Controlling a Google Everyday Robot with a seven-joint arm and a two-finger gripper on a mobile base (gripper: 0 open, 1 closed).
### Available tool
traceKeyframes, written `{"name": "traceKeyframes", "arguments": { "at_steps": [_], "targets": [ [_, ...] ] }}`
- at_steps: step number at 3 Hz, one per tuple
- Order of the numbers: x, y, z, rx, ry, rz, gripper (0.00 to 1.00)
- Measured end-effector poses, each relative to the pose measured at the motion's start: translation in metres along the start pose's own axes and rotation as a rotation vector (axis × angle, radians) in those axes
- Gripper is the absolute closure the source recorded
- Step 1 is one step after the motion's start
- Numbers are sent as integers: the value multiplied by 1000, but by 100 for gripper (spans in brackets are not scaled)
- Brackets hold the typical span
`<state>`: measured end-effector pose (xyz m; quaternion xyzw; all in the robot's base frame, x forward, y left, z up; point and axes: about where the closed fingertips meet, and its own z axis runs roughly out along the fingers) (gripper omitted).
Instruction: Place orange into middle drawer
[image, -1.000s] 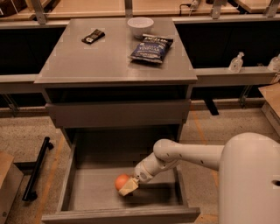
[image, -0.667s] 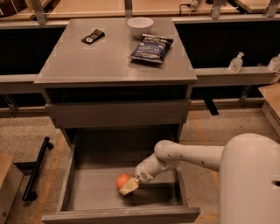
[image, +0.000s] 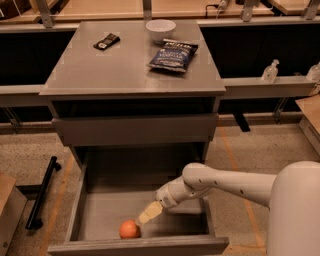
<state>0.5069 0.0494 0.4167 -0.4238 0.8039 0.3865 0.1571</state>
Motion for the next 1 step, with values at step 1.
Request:
{"name": "traceKeyframes", "arguments": {
  "at_steps": [1],
  "targets": [
    [0, 0, 0, 0, 0, 0, 0]
  ]
}}
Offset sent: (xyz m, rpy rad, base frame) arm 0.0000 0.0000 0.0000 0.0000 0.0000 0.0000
